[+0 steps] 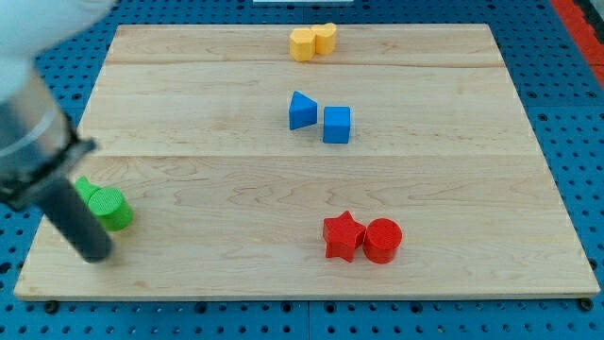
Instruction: Move your hand near to the green star
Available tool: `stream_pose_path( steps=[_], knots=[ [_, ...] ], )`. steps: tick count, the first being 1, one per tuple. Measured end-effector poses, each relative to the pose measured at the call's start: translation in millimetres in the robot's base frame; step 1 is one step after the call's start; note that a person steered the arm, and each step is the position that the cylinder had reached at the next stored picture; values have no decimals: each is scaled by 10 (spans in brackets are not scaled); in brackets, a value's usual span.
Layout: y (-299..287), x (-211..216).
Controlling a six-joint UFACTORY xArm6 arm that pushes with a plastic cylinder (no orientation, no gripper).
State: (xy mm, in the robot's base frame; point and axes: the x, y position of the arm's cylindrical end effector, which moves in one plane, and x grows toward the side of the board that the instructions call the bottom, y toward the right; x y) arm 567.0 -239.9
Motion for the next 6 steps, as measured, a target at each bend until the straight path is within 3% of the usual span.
stream_pose_path(
  steps=[1,2,4,6],
  knots=[
    [-629,-262],
    [-641,-346],
    [-612,-944],
    [87,-749]
  ],
)
